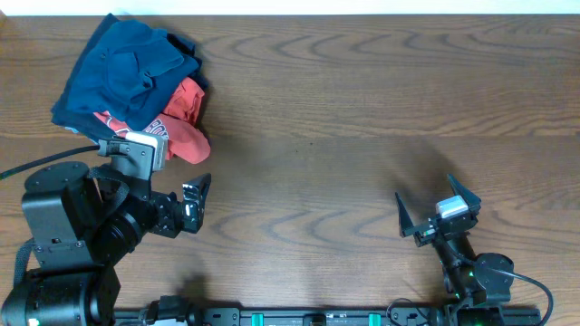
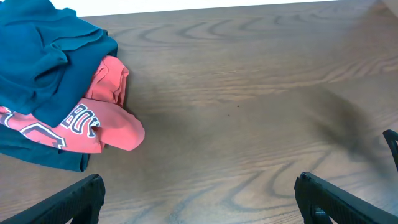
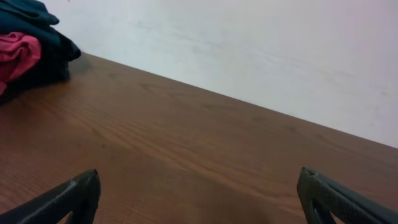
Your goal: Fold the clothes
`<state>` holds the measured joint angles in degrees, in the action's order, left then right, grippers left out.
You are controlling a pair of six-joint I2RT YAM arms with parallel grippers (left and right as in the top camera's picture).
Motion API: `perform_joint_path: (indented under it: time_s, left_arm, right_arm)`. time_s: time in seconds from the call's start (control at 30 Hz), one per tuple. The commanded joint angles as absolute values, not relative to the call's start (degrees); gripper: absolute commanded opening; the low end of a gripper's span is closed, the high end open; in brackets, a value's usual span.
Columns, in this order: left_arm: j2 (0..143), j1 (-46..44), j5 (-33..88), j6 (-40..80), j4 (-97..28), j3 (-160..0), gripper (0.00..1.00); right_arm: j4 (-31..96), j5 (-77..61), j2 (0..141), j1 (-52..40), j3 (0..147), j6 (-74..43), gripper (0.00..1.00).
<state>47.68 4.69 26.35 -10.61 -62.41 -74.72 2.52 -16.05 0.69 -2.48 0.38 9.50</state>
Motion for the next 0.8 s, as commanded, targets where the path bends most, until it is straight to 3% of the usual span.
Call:
perform_joint_path:
  time_s: [0.0,0.6,0.77]
  left_arm:
    - [47.75,4.4,25.87,-11.55,-62.37,-75.24,0.98]
    - [47.33,4.43,25.85,-11.6,-62.54,-75.24,0.98]
    - [44.69,3.88,25.98,-11.7,-50.17,-71.42,0.98]
  right_arm:
    - [2.76,-16.12,0.34,-2.31,0.3,9.47,0.99]
    - [2.76,-16.12,0.34,-2.31,0.3,9.47,0.99]
    - [2.76,-16.12,0.34,-2.31,0.3,9.47,0.99]
